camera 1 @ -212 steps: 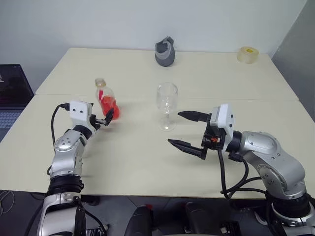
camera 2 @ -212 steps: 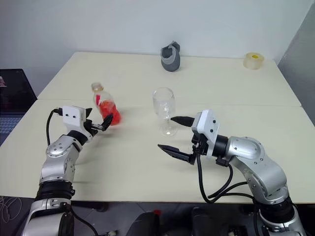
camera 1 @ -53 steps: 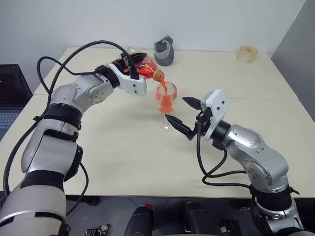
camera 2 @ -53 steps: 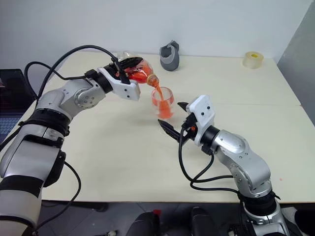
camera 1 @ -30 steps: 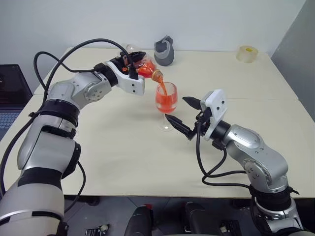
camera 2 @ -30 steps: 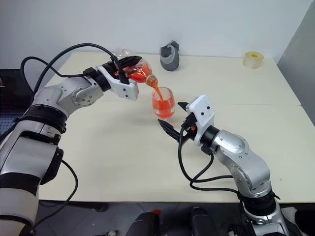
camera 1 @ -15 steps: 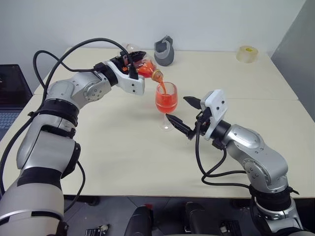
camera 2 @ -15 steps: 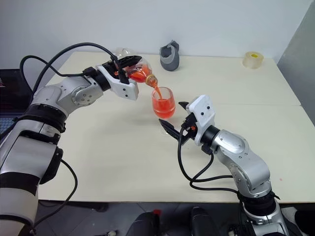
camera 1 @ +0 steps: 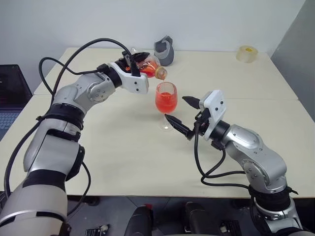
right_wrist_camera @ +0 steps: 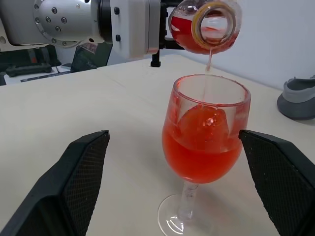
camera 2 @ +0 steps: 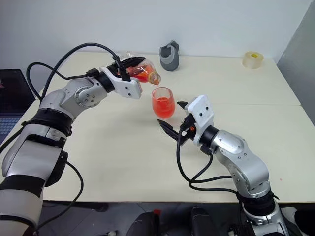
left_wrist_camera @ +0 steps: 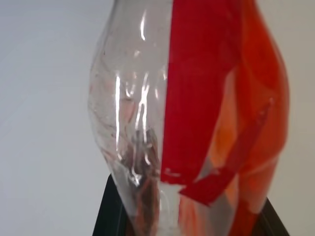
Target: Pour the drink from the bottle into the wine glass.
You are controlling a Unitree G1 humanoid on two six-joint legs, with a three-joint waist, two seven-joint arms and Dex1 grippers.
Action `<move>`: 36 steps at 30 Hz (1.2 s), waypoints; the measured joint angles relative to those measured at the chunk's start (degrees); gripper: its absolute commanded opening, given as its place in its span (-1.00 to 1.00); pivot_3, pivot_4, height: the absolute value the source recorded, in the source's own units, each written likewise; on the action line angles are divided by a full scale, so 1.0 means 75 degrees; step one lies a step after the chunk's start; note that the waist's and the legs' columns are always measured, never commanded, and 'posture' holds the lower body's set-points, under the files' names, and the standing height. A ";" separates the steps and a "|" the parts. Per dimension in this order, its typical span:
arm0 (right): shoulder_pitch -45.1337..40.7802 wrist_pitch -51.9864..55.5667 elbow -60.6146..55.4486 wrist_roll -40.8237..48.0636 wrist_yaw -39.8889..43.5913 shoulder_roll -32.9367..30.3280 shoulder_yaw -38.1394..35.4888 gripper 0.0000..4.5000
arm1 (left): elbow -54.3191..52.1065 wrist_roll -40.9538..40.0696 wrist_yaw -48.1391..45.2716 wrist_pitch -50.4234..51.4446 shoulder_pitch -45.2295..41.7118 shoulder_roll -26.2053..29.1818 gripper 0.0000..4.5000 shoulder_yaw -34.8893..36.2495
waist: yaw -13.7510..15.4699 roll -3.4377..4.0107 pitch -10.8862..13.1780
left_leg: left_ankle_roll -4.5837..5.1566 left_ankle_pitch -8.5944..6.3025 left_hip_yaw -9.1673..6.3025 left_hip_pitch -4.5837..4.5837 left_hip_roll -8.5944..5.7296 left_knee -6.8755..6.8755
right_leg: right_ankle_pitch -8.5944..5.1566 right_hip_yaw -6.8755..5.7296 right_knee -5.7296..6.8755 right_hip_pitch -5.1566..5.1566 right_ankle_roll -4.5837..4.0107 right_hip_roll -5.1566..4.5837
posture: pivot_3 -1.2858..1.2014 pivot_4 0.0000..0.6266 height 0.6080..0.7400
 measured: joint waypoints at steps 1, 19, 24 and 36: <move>0.0000 -0.0044 0.0002 -0.0020 0.0040 -0.0028 0.0039 1.00 | -0.0089 -0.0181 -0.0167 0.0021 0.0087 -0.0029 -0.60 0.0050 | 0.0000 0.0000 0.0000 | 0.0000 0.0000 -0.0001 0.0000 0.0000 0.0000 | 0.0000 0.0000 0.0000 0.0000 0.0000 0.0000 | 0.03 -0.52 1.00; 0.0101 0.0286 -0.0234 0.0572 0.1120 -0.0596 0.0263 1.00 | -0.3113 -0.5458 -0.1473 0.4720 0.3947 -0.1772 -0.60 0.3803 | -0.0002 0.0000 -0.0004 | 0.0000 0.0000 -0.0066 -0.0001 0.0007 0.0020 | 0.0001 0.0007 0.0016 0.0003 -0.0001 0.0002 | 0.03 -0.52 1.00; -0.0007 0.0316 -0.0073 0.0480 0.1101 -0.0554 0.0608 1.00 | -0.2502 -0.6090 -0.1485 0.4990 0.4081 -0.1906 -0.60 0.4561 | 0.0042 -0.0006 -0.0008 | 0.0001 0.0000 -0.0074 -0.0003 -0.0002 0.0035 | 0.0001 -0.0002 0.0009 0.0016 -0.0001 -0.0003 | 0.03 -0.52 1.00; -0.0409 0.0601 0.0244 0.0397 0.1238 -0.0575 0.0658 1.00 | -0.0291 -0.6099 -0.1859 0.4392 0.3511 -0.1912 -0.60 0.4771 | 0.0018 -0.0016 -0.0014 | 0.0001 -0.0001 -0.0073 -0.0002 0.0000 0.0029 | 0.0001 -0.0006 0.0007 0.0015 -0.0001 -0.0002 | 0.03 -0.52 1.00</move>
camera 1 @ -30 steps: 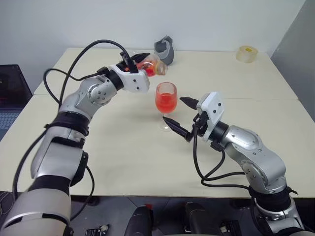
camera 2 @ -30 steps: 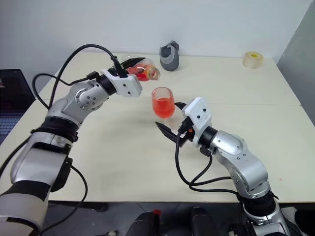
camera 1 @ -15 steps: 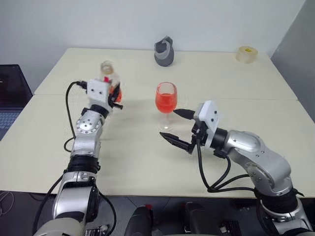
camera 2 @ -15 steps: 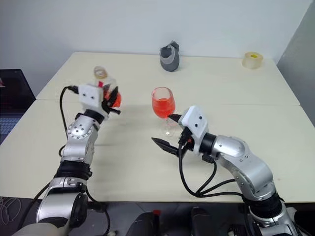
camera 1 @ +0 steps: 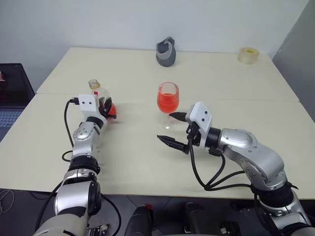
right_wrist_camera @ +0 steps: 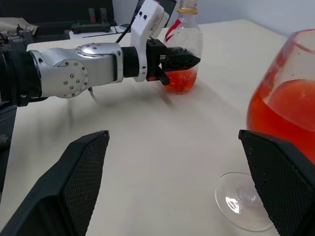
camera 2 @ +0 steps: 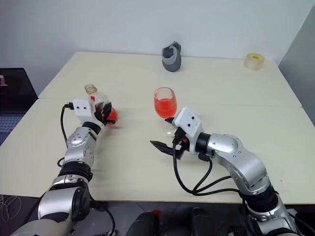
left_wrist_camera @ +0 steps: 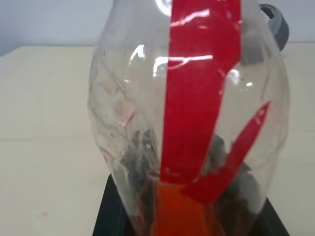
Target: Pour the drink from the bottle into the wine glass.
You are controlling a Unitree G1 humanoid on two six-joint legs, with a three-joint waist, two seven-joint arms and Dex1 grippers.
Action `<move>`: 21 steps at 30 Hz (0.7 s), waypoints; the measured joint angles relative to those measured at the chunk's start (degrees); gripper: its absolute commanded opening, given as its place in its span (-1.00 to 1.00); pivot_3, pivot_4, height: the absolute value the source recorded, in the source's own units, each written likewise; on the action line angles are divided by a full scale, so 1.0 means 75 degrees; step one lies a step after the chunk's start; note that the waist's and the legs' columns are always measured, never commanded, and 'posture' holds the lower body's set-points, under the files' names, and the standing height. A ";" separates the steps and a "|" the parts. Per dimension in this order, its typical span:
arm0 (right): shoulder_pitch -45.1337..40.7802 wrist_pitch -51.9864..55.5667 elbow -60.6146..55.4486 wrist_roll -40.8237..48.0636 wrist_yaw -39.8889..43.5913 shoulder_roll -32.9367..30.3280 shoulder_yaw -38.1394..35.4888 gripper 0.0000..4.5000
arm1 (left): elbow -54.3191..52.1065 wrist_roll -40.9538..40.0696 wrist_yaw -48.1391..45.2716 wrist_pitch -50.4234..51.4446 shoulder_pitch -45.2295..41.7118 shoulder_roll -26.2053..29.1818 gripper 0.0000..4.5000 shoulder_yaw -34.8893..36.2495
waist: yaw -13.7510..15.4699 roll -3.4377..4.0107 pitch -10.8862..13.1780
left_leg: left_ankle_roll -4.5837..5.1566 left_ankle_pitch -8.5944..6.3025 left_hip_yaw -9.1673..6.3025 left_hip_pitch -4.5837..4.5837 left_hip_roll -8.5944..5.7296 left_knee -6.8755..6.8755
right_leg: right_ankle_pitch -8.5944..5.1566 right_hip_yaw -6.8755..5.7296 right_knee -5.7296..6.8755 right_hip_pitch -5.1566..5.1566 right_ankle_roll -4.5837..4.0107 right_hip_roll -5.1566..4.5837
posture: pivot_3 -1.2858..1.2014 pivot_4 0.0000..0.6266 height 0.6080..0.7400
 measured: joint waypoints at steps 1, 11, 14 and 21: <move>-0.0005 0.0000 -0.0001 0.0019 0.0003 0.0017 -0.0030 1.00 | 0.0040 0.0018 -0.0014 -0.0074 0.0001 -0.0004 -0.45 -0.0002 | -0.0004 0.0000 0.0000 | 0.0000 0.0000 -0.0001 0.0000 0.0001 -0.0002 | 0.0000 0.0001 0.0000 -0.0001 0.0000 0.0000 | 0.03 -0.52 1.00; -0.0006 0.0002 -0.0003 0.0194 0.0013 0.0044 -0.0157 1.00 | -0.0527 0.0005 -0.0121 -0.0235 0.0345 -0.0040 0.96 0.0021 | -0.0005 -0.0001 -0.0001 | 0.0000 0.0000 -0.0001 0.0001 0.0004 -0.0005 | 0.0000 0.0006 0.0000 -0.0002 0.0000 0.0000 | 0.03 -0.52 1.00; -0.0010 0.0003 -0.0004 0.0212 0.0013 0.0068 -0.0196 1.00 | -0.1076 -0.0030 -0.0107 -0.0165 0.0633 -0.0052 0.99 0.0046 | -0.0006 -0.0001 -0.0001 | 0.0000 0.0000 -0.0001 0.0001 0.0004 -0.0005 | 0.0000 0.0008 -0.0001 -0.0002 0.0000 0.0000 | 0.03 -0.52 1.00; -0.0008 0.0078 -0.0034 0.0407 -0.0028 0.0167 -0.0297 1.00 | -0.3035 -0.0150 0.0217 0.0563 0.1674 -0.0115 0.99 0.0075 | -0.0001 -0.0002 -0.0002 | -0.0001 0.0000 -0.0003 0.0001 0.0005 -0.0006 | 0.0000 0.0010 -0.0001 -0.0002 0.0000 -0.0001 | 0.03 -0.52 1.00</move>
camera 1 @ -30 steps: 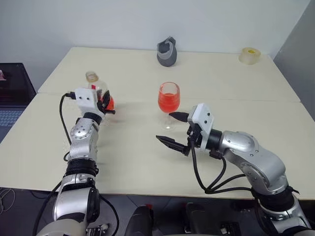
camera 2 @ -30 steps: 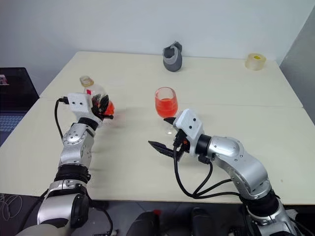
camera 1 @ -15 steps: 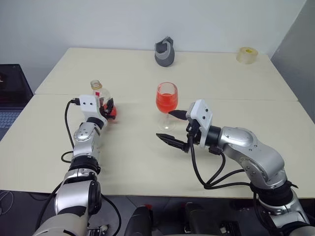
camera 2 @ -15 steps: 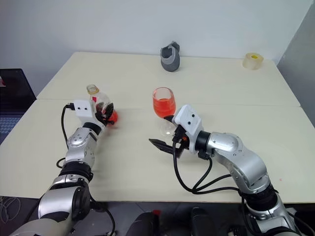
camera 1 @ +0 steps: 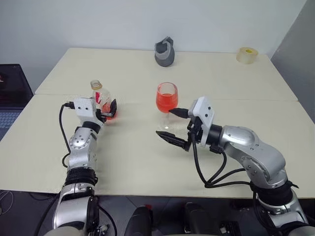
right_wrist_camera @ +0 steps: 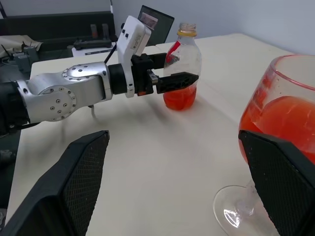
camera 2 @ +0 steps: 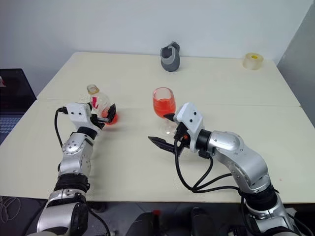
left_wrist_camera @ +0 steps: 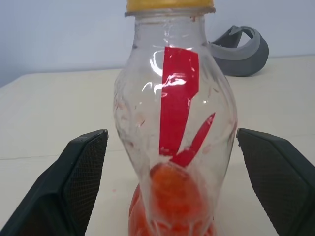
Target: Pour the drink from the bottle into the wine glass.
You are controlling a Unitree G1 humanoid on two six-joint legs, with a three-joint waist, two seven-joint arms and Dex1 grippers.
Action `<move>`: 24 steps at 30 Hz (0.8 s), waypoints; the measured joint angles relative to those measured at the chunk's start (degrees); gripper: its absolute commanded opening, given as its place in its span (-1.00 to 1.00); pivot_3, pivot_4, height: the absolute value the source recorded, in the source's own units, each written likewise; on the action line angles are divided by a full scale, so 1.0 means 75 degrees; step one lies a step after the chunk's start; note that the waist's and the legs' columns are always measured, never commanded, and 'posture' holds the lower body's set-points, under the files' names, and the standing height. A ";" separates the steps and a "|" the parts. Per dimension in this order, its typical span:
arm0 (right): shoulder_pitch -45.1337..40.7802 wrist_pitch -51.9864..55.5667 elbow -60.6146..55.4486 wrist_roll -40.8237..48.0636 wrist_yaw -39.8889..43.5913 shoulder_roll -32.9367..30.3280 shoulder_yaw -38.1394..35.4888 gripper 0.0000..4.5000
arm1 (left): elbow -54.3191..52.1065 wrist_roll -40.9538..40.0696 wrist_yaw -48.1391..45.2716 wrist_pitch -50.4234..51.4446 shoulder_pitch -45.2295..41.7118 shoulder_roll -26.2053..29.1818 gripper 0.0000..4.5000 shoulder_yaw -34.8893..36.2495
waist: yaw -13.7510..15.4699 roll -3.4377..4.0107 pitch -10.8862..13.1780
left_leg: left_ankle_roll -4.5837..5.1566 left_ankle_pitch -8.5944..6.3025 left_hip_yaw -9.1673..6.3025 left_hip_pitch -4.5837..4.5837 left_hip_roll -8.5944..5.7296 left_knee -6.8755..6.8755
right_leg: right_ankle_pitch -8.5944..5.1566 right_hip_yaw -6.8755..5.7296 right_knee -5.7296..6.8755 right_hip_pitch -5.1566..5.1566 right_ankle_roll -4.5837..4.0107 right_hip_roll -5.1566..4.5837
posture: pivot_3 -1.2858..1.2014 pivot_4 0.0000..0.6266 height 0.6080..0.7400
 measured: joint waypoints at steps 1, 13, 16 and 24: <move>0.0072 0.0030 -0.0051 0.0068 -0.0017 0.0000 -0.0064 1.00 | -0.0486 -0.0020 0.0049 0.0194 0.0255 0.0005 0.99 0.0004 | -0.0001 0.0000 0.0000 | 0.0000 0.0000 0.0002 0.0000 0.0001 -0.0003 | 0.0000 0.0003 -0.0005 0.0000 0.0000 -0.0001 | 0.03 -0.52 1.00; 0.1844 -0.1079 0.0107 -0.0326 -0.0149 -0.0183 -0.0634 1.00 | -0.5025 0.0104 0.1343 0.2831 0.2856 -0.0087 0.99 0.0282 | 0.0004 -0.0005 -0.0007 | 0.0000 0.0000 0.0010 0.0012 0.0000 -0.0017 | -0.0001 0.0012 -0.0011 0.0008 0.0001 -0.0004 | 0.03 -0.52 1.00; 0.2302 -0.2349 0.0933 -0.0801 -0.0438 0.0320 -0.0985 1.00 | -0.5829 0.0085 0.1277 0.3049 0.3494 -0.0220 0.99 0.0122 | 0.0009 -0.0009 -0.0009 | -0.0001 0.0000 0.0010 0.0015 0.0001 -0.0021 | -0.0001 0.0011 -0.0011 0.0009 0.0001 -0.0002 | 0.03 -0.52 1.00; 0.2710 -0.4514 0.2364 -0.1190 -0.1092 0.1348 -0.1835 1.00 | -0.6369 0.0068 0.0786 0.3003 0.4139 -0.0226 0.99 -0.0090 | 0.0011 -0.0005 -0.0010 | -0.0001 0.0000 0.0024 0.0024 0.0003 -0.0030 | -0.0001 0.0021 -0.0011 0.0009 0.0000 0.0001 | 0.03 -0.52 1.00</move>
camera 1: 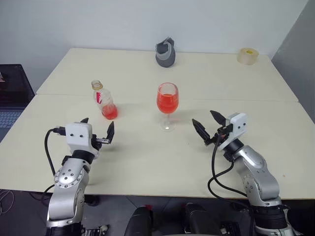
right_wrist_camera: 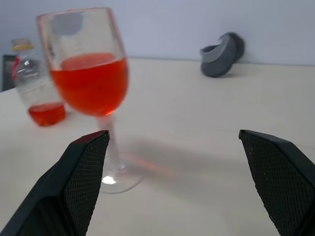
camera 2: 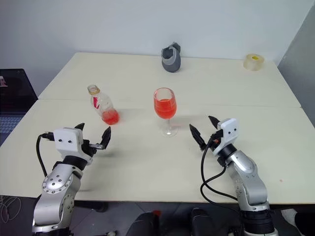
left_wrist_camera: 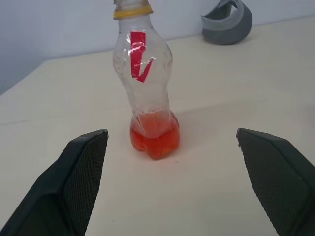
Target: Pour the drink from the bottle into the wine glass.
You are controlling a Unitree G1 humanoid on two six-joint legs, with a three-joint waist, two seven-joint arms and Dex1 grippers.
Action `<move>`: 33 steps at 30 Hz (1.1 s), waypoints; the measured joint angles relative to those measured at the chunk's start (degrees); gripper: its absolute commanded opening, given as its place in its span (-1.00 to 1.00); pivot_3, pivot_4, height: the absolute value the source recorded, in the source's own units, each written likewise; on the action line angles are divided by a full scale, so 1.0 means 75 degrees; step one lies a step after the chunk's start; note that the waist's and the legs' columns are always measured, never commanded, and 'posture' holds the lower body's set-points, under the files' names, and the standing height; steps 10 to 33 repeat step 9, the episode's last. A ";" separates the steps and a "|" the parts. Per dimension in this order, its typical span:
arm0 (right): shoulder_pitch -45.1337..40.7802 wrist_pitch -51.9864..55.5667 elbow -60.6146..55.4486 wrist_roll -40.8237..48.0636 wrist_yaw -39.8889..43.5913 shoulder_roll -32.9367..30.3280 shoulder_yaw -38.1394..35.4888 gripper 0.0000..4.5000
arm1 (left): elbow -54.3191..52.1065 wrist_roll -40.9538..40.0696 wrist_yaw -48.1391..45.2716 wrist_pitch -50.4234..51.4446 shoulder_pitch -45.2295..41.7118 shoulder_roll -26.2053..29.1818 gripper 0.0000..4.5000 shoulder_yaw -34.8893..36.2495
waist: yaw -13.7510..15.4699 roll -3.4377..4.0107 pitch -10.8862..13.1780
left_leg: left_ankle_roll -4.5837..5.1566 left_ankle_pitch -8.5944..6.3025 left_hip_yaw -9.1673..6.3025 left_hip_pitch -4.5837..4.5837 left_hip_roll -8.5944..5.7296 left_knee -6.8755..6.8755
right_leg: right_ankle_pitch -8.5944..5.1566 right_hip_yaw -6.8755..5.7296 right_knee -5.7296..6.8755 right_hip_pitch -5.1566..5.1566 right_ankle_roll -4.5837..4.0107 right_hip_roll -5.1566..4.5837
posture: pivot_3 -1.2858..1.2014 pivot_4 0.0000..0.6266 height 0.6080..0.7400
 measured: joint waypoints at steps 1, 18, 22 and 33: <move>0.0025 -0.0123 0.0123 -0.0052 -0.0041 0.0026 -0.0015 1.00 | 0.0000 -0.0005 -0.0026 -0.0006 0.0036 -0.0003 0.99 0.0002 | 0.0000 0.0000 0.0000 | 0.0000 0.0000 0.0001 0.0000 0.0000 0.0000 | 0.0000 0.0001 0.0001 0.0000 0.0000 0.0000 | 0.03 -0.52 1.00; 0.0003 -0.0430 0.0524 -0.0237 -0.0061 0.0085 0.0022 1.00 | -0.0018 -0.0151 -0.0153 -0.0074 0.0141 -0.0105 0.99 0.0129 | 0.0000 0.0001 0.0000 | 0.0000 0.0000 0.0003 0.0002 0.0001 -0.0001 | 0.0000 0.0004 0.0000 0.0000 0.0000 0.0001 | 0.03 -0.52 1.00; 0.0003 -0.0430 0.0524 -0.0237 -0.0061 0.0085 0.0022 1.00 | -0.0018 -0.0151 -0.0153 -0.0074 0.0141 -0.0105 0.99 0.0129 | 0.0000 0.0001 0.0000 | 0.0000 0.0000 0.0003 0.0002 0.0001 -0.0001 | 0.0000 0.0004 0.0000 0.0000 0.0000 0.0001 | 0.03 -0.52 1.00; 0.0003 -0.0430 0.0524 -0.0237 -0.0061 0.0085 0.0022 1.00 | -0.0018 -0.0151 -0.0153 -0.0074 0.0141 -0.0105 0.99 0.0129 | 0.0000 0.0001 0.0000 | 0.0000 0.0000 0.0003 0.0002 0.0001 -0.0001 | 0.0000 0.0004 0.0000 0.0000 0.0000 0.0001 | 0.03 -0.52 1.00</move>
